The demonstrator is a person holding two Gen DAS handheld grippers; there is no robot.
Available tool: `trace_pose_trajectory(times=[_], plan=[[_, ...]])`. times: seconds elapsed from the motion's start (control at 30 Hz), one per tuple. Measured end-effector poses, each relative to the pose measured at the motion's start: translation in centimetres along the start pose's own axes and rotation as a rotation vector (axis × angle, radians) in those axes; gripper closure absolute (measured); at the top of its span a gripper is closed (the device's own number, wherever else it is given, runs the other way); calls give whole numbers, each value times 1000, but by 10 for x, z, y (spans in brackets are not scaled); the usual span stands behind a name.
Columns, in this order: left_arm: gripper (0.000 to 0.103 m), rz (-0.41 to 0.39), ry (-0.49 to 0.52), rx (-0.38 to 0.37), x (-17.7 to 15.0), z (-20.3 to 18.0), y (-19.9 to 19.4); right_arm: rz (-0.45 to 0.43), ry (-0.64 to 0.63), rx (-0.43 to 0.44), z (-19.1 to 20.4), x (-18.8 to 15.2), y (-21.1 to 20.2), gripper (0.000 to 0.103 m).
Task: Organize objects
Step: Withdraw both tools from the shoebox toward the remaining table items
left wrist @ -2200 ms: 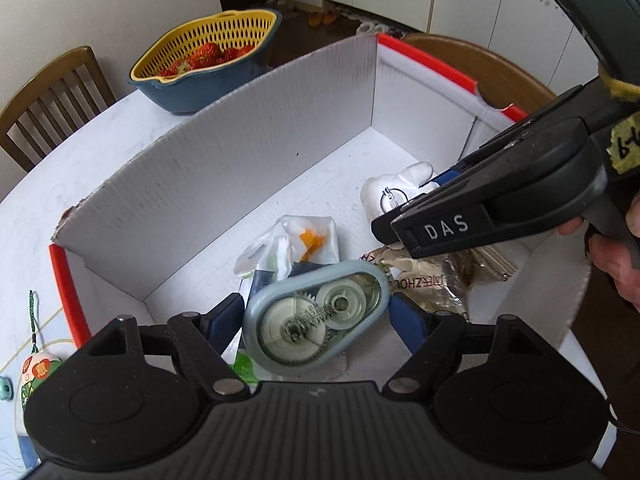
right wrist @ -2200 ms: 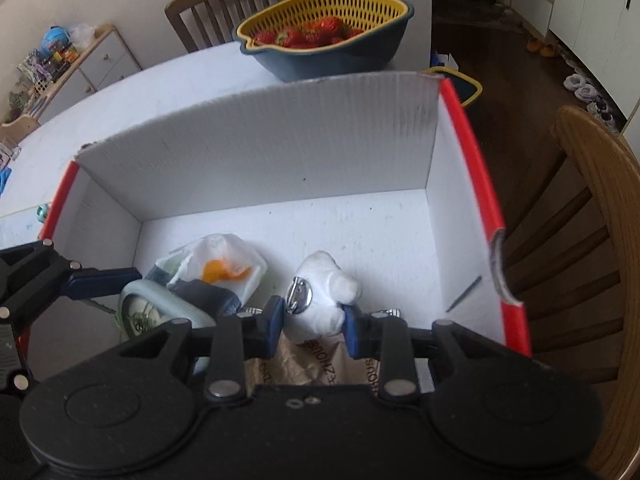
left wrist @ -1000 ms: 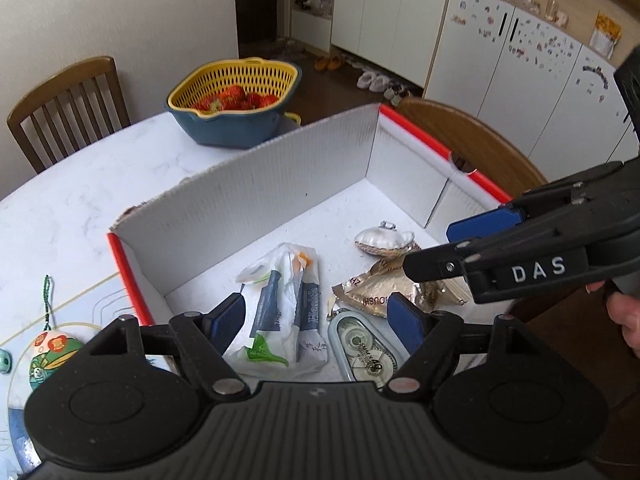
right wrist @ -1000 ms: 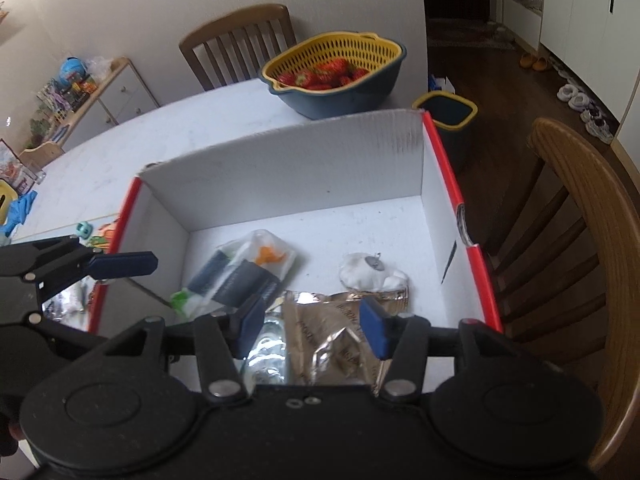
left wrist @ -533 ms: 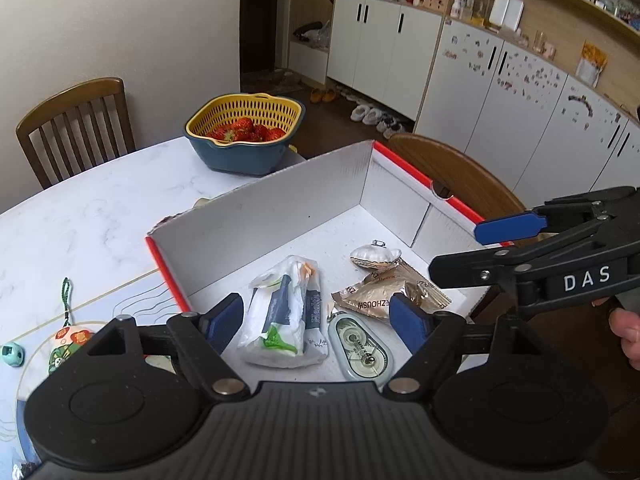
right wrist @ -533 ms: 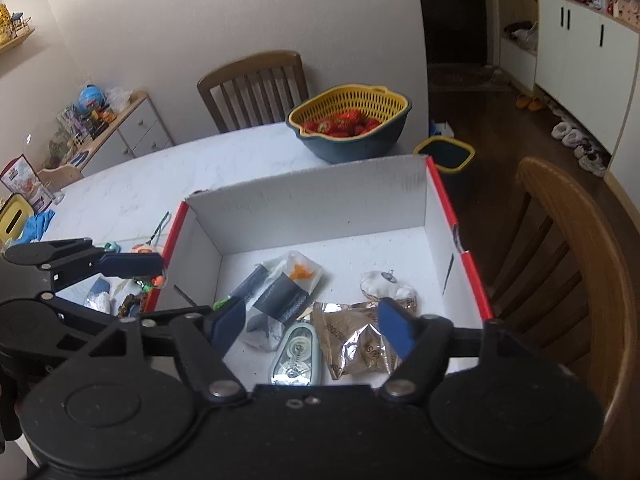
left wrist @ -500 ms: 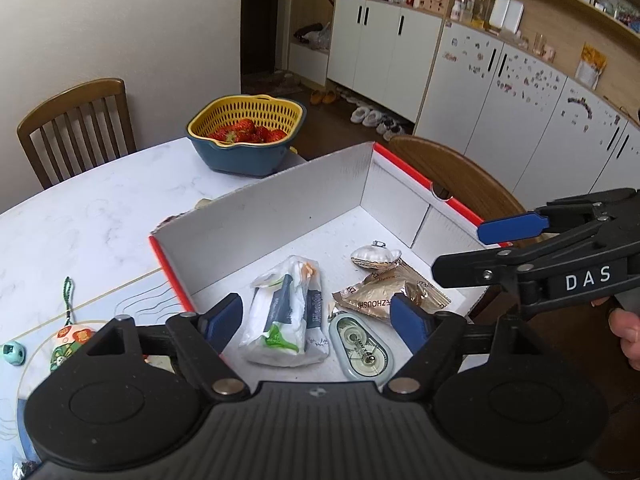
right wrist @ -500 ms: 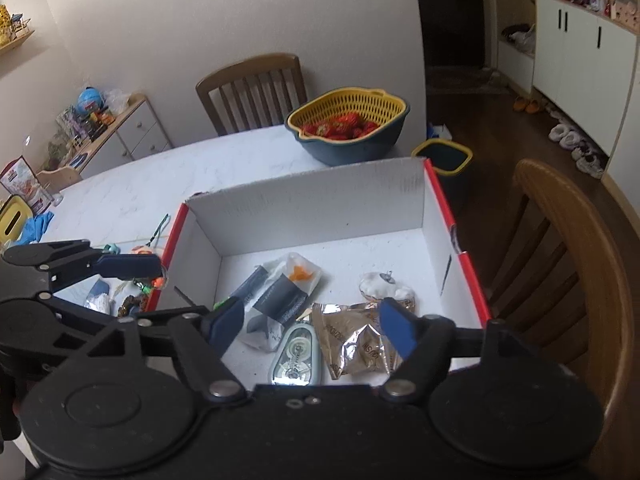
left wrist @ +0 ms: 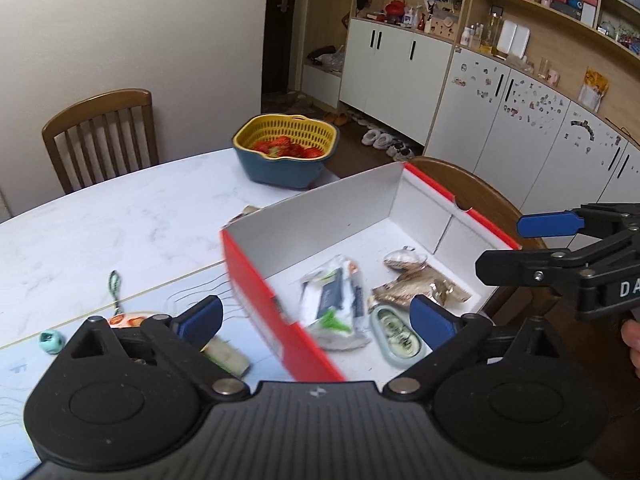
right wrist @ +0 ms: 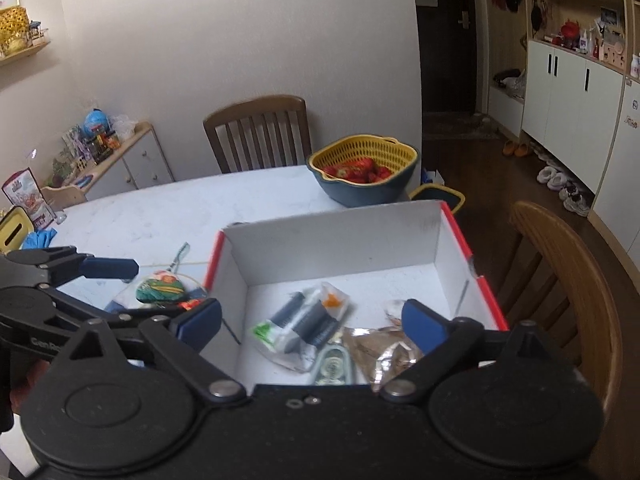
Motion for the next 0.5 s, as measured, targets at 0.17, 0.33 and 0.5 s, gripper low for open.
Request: trace_pose_trajectory(times=[0.17, 0.33, 0.5], plan=[[0, -27, -12, -22, -5, 23, -18, 2, 2, -4, 29, -1, 1, 6], [0, -66, -11, -22, -12, 53, -39, 10, -1, -1, 62, -1, 3, 6], [0, -100, -35, 25, -22, 92, -62, 22, -11, 7, 95, -1, 10, 6]])
Point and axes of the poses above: each gripper's, at about its wrist camera, not at the fingertips, and y roughly the way its jaws point, z to its left, x to its top, the point moved 3 cm from there along y, roughly the way its jaws point, and after that the axes turned 10 degrees about -y, right-handed, at the moved point
